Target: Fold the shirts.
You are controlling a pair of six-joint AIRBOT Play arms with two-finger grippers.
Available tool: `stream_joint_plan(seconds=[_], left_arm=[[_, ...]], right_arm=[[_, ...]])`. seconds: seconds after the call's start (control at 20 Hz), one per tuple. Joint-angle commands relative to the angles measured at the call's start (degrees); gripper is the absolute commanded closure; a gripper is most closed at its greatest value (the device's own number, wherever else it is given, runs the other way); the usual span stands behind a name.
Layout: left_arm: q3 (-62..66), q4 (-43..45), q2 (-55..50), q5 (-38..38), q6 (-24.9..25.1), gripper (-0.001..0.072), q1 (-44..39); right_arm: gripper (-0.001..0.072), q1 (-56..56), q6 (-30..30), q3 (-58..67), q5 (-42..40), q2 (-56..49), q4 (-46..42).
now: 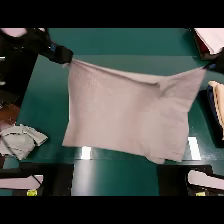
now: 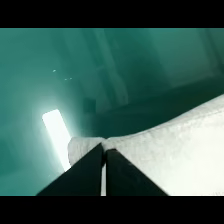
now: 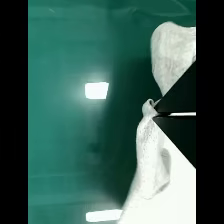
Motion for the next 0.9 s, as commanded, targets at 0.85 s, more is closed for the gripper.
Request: stream_joint_plan(seconds=[0.85], left_arm=[[-10.21,8.79,-14.82,15.1,4.31,0.0686,3.87]], right_arm=[[0.0702,14.88,-3.54,3.3,-7.5,-19.52,-20.33]])
